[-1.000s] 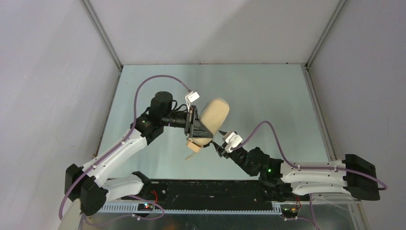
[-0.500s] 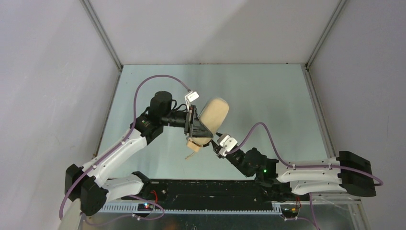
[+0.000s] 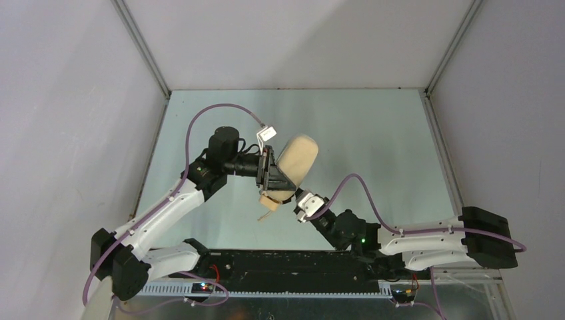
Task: Open the umbrella
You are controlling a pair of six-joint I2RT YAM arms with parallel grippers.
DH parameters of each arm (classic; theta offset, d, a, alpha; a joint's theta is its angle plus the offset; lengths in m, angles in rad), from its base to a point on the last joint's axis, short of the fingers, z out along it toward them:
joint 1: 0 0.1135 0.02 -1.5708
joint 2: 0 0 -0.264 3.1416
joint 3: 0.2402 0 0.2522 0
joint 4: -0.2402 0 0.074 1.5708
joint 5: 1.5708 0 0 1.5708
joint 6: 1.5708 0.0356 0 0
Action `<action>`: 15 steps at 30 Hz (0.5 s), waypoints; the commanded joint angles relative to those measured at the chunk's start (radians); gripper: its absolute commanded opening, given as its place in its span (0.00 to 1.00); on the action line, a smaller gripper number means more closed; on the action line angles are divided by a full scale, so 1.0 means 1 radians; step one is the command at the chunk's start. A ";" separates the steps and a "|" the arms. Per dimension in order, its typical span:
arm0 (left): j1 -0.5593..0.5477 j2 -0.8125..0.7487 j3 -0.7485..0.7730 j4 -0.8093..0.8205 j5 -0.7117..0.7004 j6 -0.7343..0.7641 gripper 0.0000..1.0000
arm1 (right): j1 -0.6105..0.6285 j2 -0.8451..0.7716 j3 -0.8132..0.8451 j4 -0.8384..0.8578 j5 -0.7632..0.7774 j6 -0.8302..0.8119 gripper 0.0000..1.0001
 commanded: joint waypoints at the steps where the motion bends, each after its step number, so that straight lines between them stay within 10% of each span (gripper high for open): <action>1: 0.002 -0.017 0.008 0.060 0.046 -0.007 0.06 | 0.008 0.001 0.051 0.092 0.081 -0.028 0.00; 15: -0.001 -0.020 0.003 0.040 0.036 0.005 0.00 | -0.015 -0.044 0.051 0.091 0.139 -0.072 0.00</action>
